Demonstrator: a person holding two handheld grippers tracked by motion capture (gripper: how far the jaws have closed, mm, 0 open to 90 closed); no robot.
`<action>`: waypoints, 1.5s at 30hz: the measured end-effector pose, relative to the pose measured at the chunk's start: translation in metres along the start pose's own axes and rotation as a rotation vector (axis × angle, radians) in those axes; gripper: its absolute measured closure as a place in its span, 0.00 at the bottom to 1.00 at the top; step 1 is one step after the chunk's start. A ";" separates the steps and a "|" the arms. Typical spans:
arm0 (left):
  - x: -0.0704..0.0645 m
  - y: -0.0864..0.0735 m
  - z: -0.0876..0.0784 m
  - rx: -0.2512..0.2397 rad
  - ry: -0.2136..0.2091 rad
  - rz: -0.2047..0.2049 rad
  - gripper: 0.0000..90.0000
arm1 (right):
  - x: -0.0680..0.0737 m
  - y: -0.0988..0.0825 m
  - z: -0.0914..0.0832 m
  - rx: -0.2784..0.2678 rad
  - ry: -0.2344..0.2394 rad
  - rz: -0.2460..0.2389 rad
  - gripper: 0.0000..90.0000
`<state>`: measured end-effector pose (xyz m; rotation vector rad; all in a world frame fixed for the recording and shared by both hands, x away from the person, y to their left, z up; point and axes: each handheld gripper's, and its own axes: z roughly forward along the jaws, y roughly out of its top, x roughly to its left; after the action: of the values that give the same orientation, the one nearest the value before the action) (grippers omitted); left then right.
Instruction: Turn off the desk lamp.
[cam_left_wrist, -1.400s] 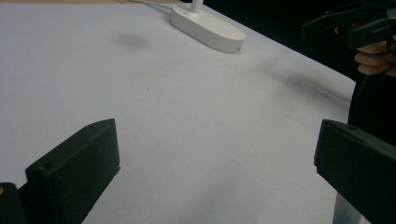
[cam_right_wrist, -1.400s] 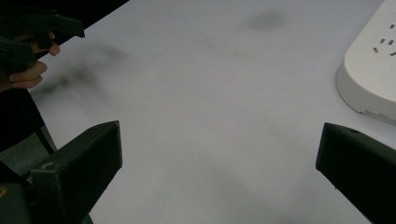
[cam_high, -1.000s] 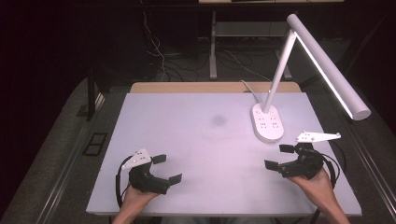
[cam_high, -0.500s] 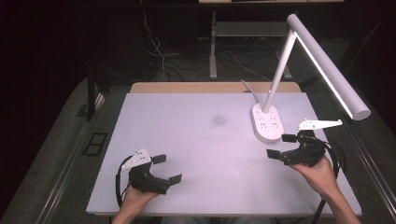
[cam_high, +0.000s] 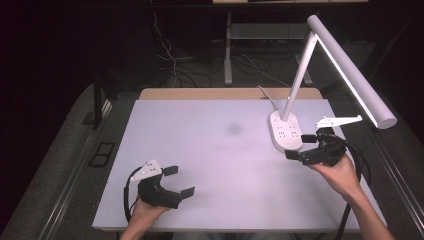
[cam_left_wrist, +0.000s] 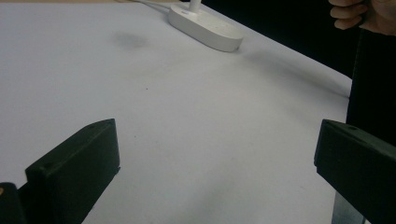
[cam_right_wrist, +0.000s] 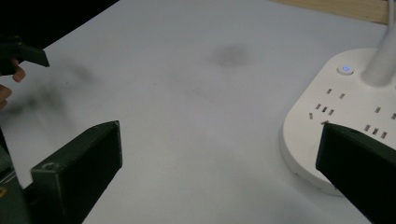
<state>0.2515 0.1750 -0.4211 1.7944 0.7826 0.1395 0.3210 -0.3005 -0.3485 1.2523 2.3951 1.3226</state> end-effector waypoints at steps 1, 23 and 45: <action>0.000 0.000 0.000 -0.001 0.000 0.000 0.00 | -0.001 0.001 0.000 -0.003 -0.006 -0.006 0.01; 0.000 0.000 0.000 0.000 -0.002 0.000 0.00 | -0.042 0.021 0.011 0.001 -0.044 0.033 0.00; 0.001 0.000 -0.001 0.000 -0.004 -0.002 0.00 | -0.088 0.025 0.039 0.031 -0.086 0.061 0.01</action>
<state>0.2522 0.1762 -0.4209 1.7932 0.7810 0.1351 0.4112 -0.3320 -0.3766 1.3718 2.3448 1.2254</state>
